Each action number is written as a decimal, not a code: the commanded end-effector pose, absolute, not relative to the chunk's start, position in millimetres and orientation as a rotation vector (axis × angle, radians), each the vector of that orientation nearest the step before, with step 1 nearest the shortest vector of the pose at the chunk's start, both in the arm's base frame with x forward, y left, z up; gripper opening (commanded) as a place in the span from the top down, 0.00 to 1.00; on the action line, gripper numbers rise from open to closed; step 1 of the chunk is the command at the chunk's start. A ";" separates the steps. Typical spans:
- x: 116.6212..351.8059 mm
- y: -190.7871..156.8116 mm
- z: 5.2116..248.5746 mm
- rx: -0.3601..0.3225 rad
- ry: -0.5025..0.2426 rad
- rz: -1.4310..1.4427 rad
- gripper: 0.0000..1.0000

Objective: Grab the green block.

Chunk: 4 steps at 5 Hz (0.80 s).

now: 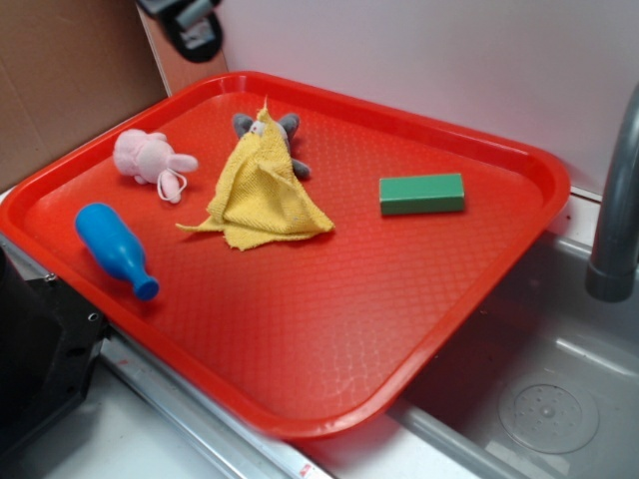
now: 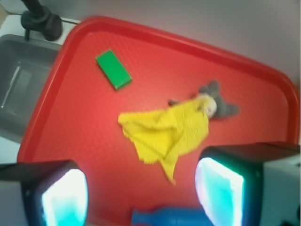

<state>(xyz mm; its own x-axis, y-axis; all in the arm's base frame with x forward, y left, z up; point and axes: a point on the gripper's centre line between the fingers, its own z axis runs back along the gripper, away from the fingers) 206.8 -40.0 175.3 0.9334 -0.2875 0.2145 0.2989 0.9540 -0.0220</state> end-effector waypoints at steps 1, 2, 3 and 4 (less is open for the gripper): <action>280.3 -60.1 146.0 -0.081 -0.261 -0.470 0.00; 305.9 -77.9 118.4 -0.045 -0.241 -0.539 0.00; 314.2 -88.3 99.3 -0.028 -0.219 -0.582 0.00; 313.9 -96.2 80.8 -0.043 -0.184 -0.631 0.00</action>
